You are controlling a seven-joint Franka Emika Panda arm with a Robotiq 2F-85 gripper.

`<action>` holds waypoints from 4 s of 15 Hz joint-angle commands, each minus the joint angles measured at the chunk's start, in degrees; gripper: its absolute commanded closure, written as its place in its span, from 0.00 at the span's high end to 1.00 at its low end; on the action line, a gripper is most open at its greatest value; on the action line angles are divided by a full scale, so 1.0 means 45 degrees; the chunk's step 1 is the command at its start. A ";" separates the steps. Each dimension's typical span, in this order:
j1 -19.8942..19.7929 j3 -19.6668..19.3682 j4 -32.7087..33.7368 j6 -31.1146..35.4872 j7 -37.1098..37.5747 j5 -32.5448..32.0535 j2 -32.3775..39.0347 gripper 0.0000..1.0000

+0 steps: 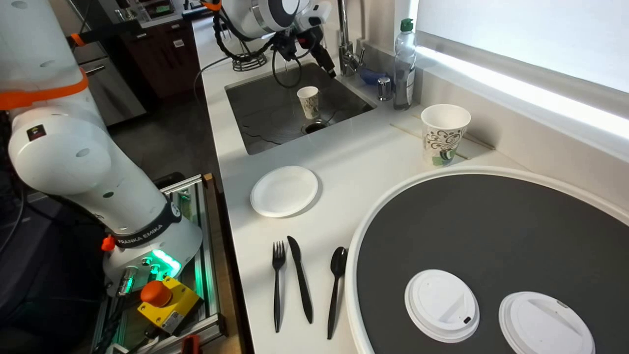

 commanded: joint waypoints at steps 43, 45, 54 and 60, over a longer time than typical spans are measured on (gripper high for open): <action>0.4358 -0.1650 0.1298 0.1061 0.0084 0.1592 0.3155 1.00; 0.4720 -0.1997 0.1430 0.1098 0.0654 0.1534 0.3313 1.00; 0.5710 -0.3177 0.1989 0.1133 0.2442 0.1582 0.4090 0.93; 0.5934 -0.3515 0.2286 0.1184 0.3217 0.1634 0.4401 0.89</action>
